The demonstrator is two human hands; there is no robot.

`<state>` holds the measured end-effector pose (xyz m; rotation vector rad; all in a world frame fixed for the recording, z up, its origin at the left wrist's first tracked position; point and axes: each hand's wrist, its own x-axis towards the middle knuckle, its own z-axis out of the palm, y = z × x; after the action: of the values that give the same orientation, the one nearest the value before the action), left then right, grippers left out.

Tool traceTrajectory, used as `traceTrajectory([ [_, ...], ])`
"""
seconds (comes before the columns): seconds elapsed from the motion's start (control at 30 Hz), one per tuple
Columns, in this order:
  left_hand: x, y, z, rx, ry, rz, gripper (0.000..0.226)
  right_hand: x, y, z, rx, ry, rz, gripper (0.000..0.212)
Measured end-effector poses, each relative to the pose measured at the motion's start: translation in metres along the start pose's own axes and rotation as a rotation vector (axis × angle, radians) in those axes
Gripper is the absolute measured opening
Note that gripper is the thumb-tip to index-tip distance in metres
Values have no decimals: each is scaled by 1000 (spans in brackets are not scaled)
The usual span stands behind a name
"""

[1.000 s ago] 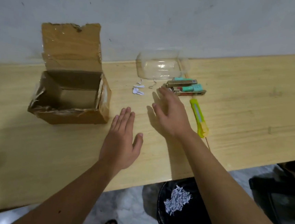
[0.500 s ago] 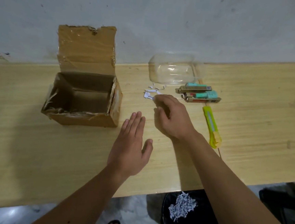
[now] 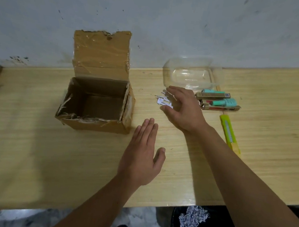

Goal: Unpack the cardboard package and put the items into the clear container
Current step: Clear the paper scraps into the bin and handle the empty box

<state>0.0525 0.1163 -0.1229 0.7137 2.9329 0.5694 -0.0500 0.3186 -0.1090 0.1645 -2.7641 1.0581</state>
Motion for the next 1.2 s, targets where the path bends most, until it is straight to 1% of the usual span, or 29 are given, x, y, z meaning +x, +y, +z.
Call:
traceTrajectory([
  [0.13, -1, 1, -1, -10, 0, -1, 72, 2, 0, -1, 26, -1, -60, 46],
  [0.23, -1, 1, -1, -29, 8, -2, 71, 5, -1, 0, 50, 26, -57, 49],
  [0.33, -1, 1, -1, -35, 16, -3, 71, 8, -3, 5, 8, 49, -123, 46],
  [0.4, -1, 2, -1, -47, 18, -5, 71, 10, -3, 8, -31, 30, -186, 45],
  [0.5, -1, 2, -2, -47, 17, -6, 71, 10, 1, 13, -109, -35, -272, 38],
  [0.63, -1, 1, -1, -52, 15, -9, 72, 7, 2, 8, -59, -39, -212, 21],
  [0.73, -1, 0, 0, -70, 15, -7, 71, 2, 3, 0, -30, -33, -216, 13],
  [1.0, 0, 0, 0, -85, 25, -12, 70, -33, 6, -15, -62, -9, -190, 13],
  [1.1, 0, 0, -1, -97, 30, -5, 70, -57, 3, -26, -39, 12, -127, 15],
  [1.2, 1, -1, -2, -89, 52, 4, 69, -90, 3, -36, 51, 36, -35, 12],
])
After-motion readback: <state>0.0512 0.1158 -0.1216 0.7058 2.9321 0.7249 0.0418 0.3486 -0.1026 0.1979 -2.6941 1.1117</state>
